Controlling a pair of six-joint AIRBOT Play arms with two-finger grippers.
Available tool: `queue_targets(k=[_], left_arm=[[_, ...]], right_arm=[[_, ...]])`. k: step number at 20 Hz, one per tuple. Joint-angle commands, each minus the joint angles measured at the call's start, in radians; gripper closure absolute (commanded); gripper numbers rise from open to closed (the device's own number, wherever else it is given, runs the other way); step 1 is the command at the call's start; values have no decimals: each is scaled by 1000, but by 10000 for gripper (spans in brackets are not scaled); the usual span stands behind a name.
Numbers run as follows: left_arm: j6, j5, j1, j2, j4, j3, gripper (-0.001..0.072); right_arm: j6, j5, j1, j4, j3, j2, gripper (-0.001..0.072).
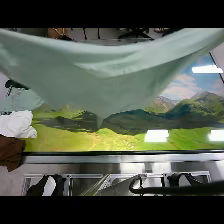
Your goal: Fold the shirts.
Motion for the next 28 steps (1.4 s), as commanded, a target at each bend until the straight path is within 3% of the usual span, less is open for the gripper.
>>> queue_targets(k=[1, 4, 9, 11, 14, 17, 23, 28], left_arm=[[-87, 49, 173, 109, 117, 143, 691], [-98, 1, 149, 66, 139, 153, 691], [-97, -153, -93, -140, 158, 69, 692], [-97, -93, -243, -224, 327, -56, 691], [-125, 157, -401, -381, 573, -279, 691], [-119, 294, -430, -613, 576, -356, 692], [-161, 284, -433, -970, 577, -96, 692], [-229, 174, -433, -1049, 676, 9, 692]], right_arm=[[-64, -186, -19, -63, 24, 102, 691], [-52, -135, -19, -153, 23, 80, 691], [-12, 243, -17, -47, -1, -222, 691], [-23, 299, 10, -9, -41, -360, 691], [-55, 296, 54, -10, -114, -552, 691], [-57, 266, 75, -5, -130, -761, 691], [-102, 130, 93, 104, -98, -1001, 692], [-68, 126, 92, -69, -87, -1015, 692]])
